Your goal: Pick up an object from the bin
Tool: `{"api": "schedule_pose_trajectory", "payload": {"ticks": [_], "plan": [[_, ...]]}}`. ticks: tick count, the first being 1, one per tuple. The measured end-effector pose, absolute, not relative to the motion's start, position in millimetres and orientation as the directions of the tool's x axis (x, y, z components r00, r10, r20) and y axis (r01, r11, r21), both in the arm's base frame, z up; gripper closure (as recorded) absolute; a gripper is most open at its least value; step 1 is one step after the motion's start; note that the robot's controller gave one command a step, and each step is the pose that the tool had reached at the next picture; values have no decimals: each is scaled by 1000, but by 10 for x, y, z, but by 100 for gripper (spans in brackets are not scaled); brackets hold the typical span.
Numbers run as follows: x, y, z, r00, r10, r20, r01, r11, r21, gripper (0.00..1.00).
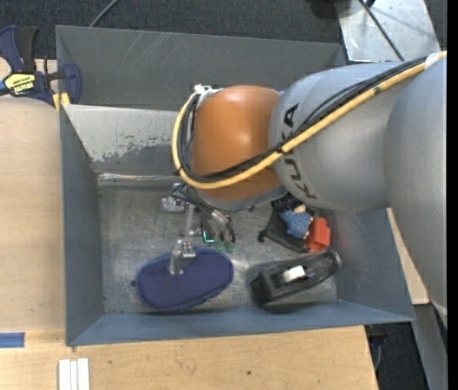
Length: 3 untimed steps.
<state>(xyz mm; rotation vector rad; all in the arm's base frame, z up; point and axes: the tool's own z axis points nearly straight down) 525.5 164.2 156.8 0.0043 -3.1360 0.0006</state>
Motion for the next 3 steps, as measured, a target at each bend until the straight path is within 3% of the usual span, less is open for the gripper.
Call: {"api": "schedule_pose_trajectory", "payload": {"ticks": [1,2,3], "plan": [[5132,1388,775,-984,-180,-18,-180,984,9,0],[5100,1385,790,-983,-183,0,-183,983,6,100],[4988,1249,2672,-915,-404,-10,-404,915,-2,100]]}}
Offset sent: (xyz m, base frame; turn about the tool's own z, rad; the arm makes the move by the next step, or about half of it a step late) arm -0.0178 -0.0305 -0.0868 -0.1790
